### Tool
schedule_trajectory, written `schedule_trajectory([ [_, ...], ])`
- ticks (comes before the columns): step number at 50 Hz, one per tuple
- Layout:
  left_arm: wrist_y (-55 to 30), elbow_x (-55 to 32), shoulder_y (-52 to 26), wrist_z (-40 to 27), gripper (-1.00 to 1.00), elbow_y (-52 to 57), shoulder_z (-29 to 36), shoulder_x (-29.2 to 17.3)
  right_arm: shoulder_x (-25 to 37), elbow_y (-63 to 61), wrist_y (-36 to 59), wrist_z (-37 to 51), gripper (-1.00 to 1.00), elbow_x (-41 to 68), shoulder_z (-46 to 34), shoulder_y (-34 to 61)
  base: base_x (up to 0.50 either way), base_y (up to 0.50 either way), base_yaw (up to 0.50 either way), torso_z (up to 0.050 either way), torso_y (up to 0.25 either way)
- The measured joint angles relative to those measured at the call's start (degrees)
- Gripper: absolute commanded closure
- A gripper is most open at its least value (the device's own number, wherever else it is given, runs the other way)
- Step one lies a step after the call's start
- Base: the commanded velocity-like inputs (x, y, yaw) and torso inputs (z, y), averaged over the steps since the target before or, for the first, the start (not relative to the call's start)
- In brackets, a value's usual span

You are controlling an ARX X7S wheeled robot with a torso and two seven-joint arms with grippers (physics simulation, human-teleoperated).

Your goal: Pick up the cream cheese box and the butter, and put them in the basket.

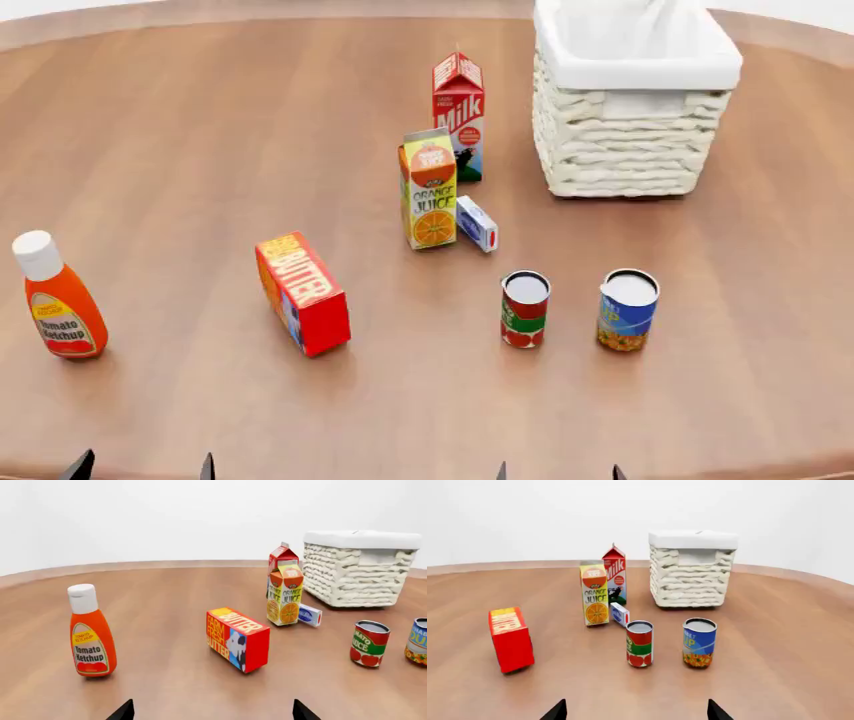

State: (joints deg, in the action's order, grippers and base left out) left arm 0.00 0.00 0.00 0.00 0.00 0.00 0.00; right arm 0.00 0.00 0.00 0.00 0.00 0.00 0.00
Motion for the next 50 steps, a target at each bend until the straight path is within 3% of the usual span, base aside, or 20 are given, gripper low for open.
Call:
schedule_trajectory([
  [17,0.1,-1.9,-0.2,-2.2,-1.0,-0.4,2.3,-2.0,2.0,-0.6,0.7,2.2,-1.0,2.1,-2.5,-0.2,0.0,0.0,0.0,0.0,0.0],
  [21,-3.2,-3.6,-0.3,-2.4,-1.0,1.7,2.4,-2.8,2.8,-6.4,5.4,3.3,-1.0,2.5,-2.7,-0.1,0.0,0.0,0.0,0.0,0.0],
  [28,-20.1,-9.7,-2.2,-3.9,-1.0,15.7,-1.1,-6.3,5.2,-24.1,26.1,4.0,-1.0,4.9,-2.0,3.6,0.0,0.0,0.0,0.0,0.0],
  [34,-36.0,-15.1,-6.6,-5.7,-1.0,29.0,-6.2,-11.1,7.7,-39.2,49.1,5.3,-1.0,11.5,2.9,14.3,0.0,0.0,0.0,0.0,0.0],
  [41,-55.8,-23.7,-17.3,-7.4,-1.0,40.9,-16.5,-15.0,15.3,-48.0,69.3,20.6,-1.0,38.7,14.4,28.9,0.0,0.0,0.0,0.0,0.0],
  [50,-75.2,-37.3,-30.9,-11.8,-1.0,49.5,-28.6,-17.8,23.1,-50.7,79.2,38.8,-1.0,68.0,24.3,40.3,0.0,0.0,0.0,0.0,0.0],
])
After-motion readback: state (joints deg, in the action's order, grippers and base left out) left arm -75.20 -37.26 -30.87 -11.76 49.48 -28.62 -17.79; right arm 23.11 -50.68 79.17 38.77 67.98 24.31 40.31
